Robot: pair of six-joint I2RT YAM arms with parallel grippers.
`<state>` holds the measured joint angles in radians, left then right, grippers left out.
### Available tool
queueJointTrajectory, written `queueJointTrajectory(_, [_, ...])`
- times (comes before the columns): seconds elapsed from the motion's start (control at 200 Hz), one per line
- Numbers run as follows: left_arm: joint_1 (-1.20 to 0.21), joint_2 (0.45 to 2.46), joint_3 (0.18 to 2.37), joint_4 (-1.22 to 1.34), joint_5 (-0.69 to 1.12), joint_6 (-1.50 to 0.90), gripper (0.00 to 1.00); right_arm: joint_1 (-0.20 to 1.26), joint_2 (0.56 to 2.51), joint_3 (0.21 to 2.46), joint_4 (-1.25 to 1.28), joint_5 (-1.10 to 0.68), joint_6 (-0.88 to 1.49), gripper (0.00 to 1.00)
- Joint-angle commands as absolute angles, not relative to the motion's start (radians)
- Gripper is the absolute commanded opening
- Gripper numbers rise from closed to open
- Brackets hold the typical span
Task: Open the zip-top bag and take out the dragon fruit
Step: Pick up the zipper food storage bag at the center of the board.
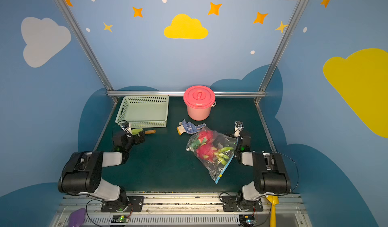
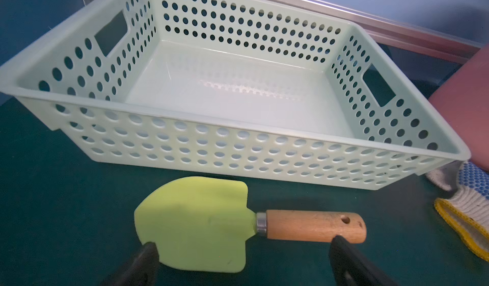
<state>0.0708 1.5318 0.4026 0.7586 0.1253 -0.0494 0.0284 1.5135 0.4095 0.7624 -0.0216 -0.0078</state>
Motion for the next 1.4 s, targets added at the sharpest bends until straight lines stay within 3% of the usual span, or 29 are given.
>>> queueJointTrajectory(0.0, [0.068, 1.528, 0.418, 0.758, 0.120, -0.055, 1.00, 0.034, 1.510, 0.417, 0.769, -0.026, -0.012, 0.97])
queueJointTrajectory(1.151, [0.068, 1.526, 0.421, 0.751, 0.101, -0.061, 1.00, 0.031, 1.509, 0.416, 0.772, -0.028, -0.011, 0.97])
queueJointTrajectory(1.252, [0.050, 1.495, 0.469, 0.639, -0.010, -0.079, 1.00, 0.031, 1.471, 0.422, 0.734, 0.007, 0.002, 0.97])
queueJointTrajectory(1.397, [0.049, 1.411, 0.679, 0.166, -0.166, -0.200, 1.00, 0.035, 1.305, 0.487, 0.475, 0.106, 0.036, 0.97])
